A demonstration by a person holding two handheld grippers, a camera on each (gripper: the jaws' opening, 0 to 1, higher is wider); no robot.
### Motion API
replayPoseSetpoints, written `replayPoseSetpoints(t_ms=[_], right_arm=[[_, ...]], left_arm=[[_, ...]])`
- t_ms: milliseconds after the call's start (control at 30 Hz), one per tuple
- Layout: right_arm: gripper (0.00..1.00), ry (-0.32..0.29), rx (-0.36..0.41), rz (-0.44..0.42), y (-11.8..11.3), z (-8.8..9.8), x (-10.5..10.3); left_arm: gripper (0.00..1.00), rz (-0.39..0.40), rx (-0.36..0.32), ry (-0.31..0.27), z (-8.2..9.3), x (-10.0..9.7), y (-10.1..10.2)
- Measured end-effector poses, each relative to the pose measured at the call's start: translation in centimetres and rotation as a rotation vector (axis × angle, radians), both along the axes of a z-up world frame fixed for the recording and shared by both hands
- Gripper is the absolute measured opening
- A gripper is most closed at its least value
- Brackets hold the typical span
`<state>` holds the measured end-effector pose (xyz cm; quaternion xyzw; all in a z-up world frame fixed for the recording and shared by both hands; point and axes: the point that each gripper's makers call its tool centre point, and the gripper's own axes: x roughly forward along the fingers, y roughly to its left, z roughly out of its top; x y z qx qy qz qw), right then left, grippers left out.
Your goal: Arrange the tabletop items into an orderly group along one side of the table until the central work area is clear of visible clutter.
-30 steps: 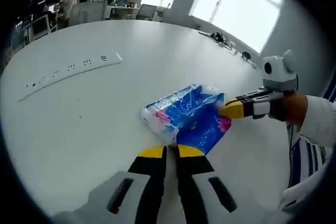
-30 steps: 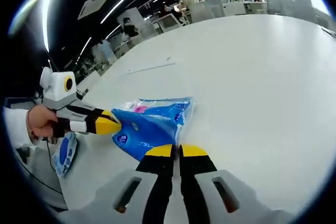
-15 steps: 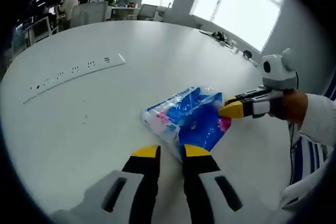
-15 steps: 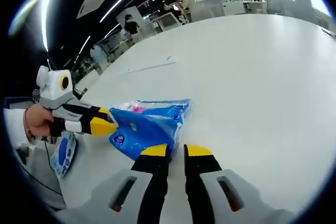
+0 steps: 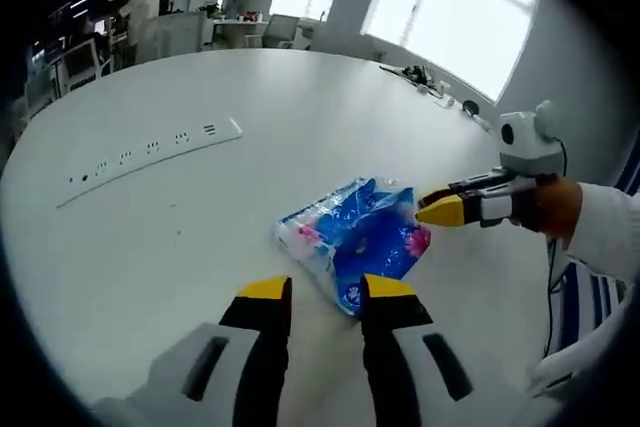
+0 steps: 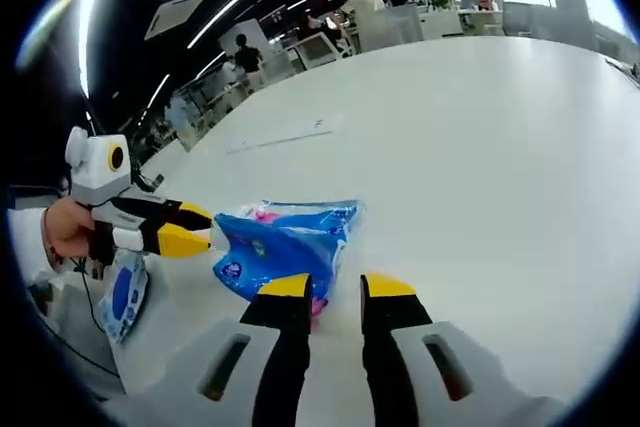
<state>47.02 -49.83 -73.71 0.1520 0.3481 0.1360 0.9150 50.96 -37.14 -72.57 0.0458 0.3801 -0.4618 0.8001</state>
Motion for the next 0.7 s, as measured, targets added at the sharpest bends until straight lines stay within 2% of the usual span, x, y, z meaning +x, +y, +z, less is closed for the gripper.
replayPoseSetpoints(t_ms=[67,100,333,700], right_arm=[[0.19,-0.011,-0.001,-0.005,-0.1,0.4,0.0],[0.21,-0.028,-0.006,-0.017,-0.3,1.2,0.0],[0.24,-0.071,-0.005,-0.023,-0.1,3.1,-0.1],[0.33,-0.127,-0.011,-0.006,1.1,5.7,0.0]], left_arm=[[0.29,0.004,-0.006,-0.007,0.4,0.1,0.1],[0.33,0.01,-0.018,-0.017,1.4,0.1,0.5],[0.44,0.025,-0.069,-0.036,4.4,0.1,1.1],[0.5,0.049,-0.104,-0.089,7.9,0.5,3.0]])
